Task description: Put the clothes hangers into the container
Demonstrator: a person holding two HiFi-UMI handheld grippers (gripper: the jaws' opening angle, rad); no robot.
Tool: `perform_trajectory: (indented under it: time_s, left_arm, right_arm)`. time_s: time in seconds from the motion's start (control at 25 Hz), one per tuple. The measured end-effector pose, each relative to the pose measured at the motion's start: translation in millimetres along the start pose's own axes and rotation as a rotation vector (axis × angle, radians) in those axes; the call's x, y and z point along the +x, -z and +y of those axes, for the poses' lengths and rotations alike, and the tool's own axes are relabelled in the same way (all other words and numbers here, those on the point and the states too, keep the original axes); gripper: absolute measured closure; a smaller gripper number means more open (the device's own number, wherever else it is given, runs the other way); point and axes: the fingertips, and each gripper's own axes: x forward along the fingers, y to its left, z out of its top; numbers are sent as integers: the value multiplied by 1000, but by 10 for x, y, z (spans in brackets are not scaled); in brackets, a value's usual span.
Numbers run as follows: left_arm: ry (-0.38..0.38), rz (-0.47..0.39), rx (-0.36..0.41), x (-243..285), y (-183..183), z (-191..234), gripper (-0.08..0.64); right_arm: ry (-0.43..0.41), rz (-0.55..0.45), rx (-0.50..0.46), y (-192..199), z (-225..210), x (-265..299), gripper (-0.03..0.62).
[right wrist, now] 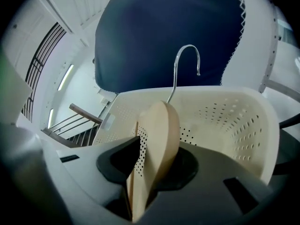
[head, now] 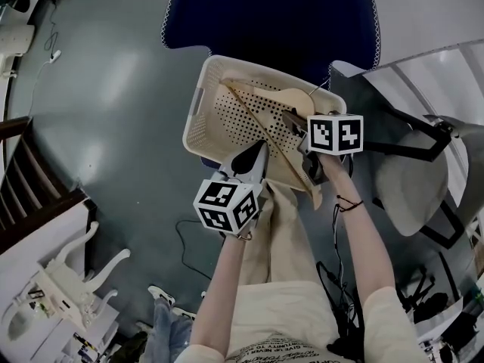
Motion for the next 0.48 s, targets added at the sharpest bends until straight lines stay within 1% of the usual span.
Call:
perform_trajectory:
  time_s: [0.12, 0.24, 0.36, 0.48]
  left_arm:
    - [-7, -1, -3, -8, 6, 37, 537]
    - [-13, 0, -7, -15, 13, 59, 537]
    - [-16, 1, -7, -13, 14, 68, 537]
    - [-17, 2, -7, -12, 16, 72, 537]
  right_arm:
    - [28, 3, -7, 5, -20, 19, 488]
    - [55, 5, -9, 14, -41, 29, 464]
    - [106, -4, -20, 4, -73, 28, 411]
    - [156, -3, -32, 10, -99, 37, 377]
